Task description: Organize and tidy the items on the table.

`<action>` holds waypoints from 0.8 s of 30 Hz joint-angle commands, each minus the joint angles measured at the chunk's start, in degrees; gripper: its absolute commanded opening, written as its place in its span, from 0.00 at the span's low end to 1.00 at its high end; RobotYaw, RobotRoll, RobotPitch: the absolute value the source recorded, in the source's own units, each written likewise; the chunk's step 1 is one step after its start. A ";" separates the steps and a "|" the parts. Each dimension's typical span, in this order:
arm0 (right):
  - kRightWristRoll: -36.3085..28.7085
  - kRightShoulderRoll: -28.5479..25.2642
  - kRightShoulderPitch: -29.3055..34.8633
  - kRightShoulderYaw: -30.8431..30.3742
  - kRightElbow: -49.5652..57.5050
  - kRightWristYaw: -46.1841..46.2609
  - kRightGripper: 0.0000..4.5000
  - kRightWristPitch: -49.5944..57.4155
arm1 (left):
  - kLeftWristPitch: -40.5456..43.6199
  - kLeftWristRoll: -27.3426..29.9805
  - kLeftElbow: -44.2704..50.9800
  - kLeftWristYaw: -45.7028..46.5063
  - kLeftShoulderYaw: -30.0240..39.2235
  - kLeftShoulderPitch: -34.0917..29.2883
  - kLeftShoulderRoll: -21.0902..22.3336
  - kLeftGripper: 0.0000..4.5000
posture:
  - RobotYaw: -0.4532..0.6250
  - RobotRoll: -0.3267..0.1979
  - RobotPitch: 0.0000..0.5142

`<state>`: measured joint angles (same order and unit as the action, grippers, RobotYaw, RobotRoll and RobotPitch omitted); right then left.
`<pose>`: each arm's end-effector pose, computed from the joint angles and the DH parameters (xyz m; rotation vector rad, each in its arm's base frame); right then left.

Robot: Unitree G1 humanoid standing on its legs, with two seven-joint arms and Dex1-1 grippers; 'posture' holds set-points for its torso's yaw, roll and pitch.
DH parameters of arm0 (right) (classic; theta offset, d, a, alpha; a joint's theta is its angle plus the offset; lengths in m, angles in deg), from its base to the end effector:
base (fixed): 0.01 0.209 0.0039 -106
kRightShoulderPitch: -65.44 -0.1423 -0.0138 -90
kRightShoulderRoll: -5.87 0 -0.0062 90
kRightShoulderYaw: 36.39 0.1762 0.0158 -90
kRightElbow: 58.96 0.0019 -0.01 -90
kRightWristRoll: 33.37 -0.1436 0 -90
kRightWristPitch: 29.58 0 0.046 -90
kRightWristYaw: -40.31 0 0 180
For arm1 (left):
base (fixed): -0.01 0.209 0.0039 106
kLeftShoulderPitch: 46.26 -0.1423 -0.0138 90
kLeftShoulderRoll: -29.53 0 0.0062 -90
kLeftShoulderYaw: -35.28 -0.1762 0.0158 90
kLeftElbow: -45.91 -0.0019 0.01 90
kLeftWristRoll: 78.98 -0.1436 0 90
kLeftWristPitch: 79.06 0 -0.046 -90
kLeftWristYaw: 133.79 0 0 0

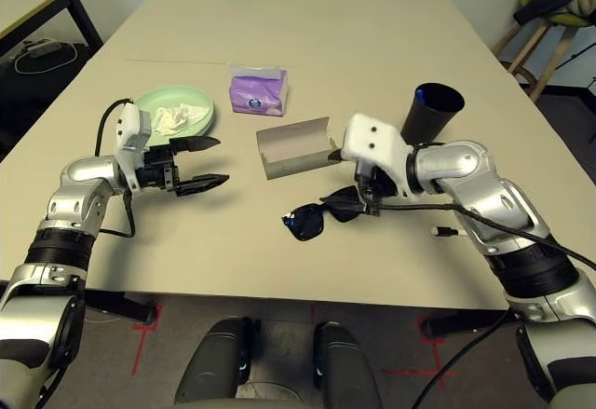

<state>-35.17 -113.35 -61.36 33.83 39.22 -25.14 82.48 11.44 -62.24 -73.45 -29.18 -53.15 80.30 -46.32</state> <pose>0.2767 -0.1799 0.2155 -0.9294 0.2395 1.2072 0.3122 0.2473 0.1545 0.2536 -0.0172 -1.1939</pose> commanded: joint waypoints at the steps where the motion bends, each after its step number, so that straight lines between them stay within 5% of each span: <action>1: 3.43 -1.29 -1.31 -3.65 -0.17 -3.44 1.00 -0.97 | -0.57 0.17 1.35 0.16 -0.50 -0.90 -0.11 0.99 | 0.61 0.62 0.30; 24: 16.90 3.93 -9.12 -11.60 -2.12 -12.61 1.00 -6.45 | 0.99 1.60 8.81 -3.18 -1.82 -5.24 1.17 0.99 | 0.63 0.62 0.31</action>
<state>-18.80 -109.56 -69.23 22.85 35.38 -36.37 75.05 12.33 -61.09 -66.51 -31.19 -53.72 76.21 -45.85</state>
